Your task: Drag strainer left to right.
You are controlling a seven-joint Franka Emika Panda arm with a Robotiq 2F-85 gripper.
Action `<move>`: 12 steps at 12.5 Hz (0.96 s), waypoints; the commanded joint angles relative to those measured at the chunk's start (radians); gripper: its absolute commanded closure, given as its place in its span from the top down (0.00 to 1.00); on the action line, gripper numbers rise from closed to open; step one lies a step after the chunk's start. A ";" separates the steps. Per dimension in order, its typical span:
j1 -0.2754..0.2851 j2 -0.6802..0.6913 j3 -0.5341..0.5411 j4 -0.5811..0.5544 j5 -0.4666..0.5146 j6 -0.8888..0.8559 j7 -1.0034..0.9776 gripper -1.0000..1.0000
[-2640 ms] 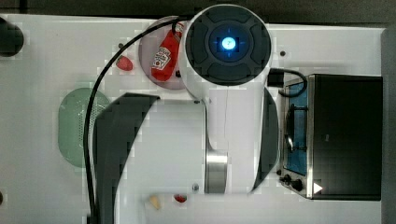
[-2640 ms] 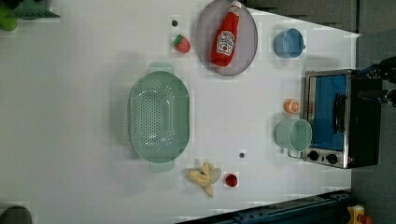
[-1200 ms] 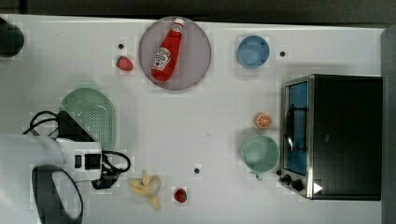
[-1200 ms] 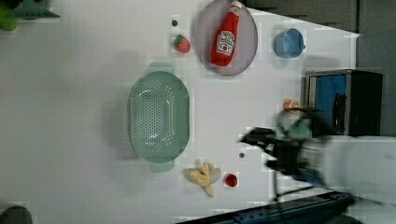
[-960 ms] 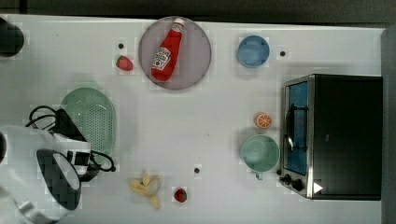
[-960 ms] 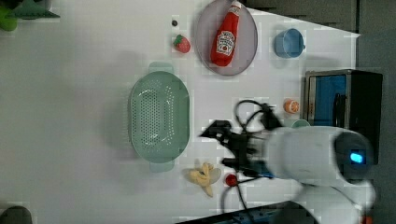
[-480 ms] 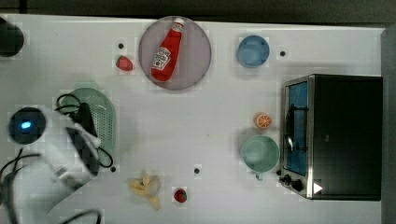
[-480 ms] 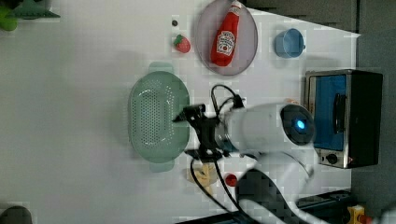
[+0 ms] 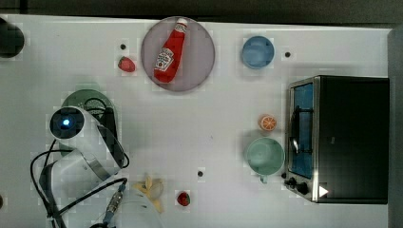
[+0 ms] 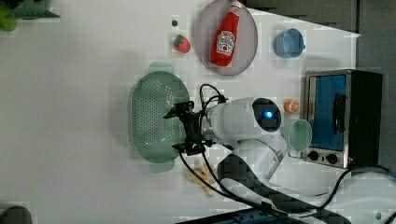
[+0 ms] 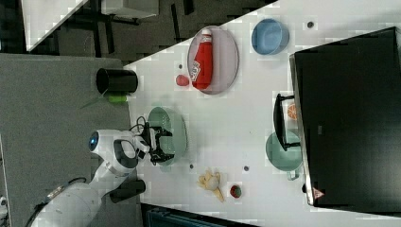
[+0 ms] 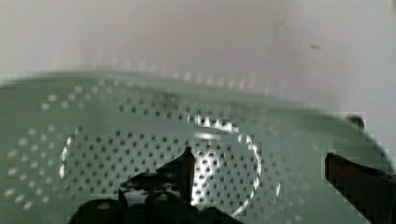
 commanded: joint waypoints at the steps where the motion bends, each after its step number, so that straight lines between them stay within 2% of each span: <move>1: 0.037 0.024 -0.062 0.010 -0.014 0.058 0.059 1.00; 6: 0.028 0.007 -0.103 -0.017 -0.014 0.060 0.059 1.00; 12: -0.017 -0.058 -0.149 -0.106 -0.014 0.064 0.050 1.00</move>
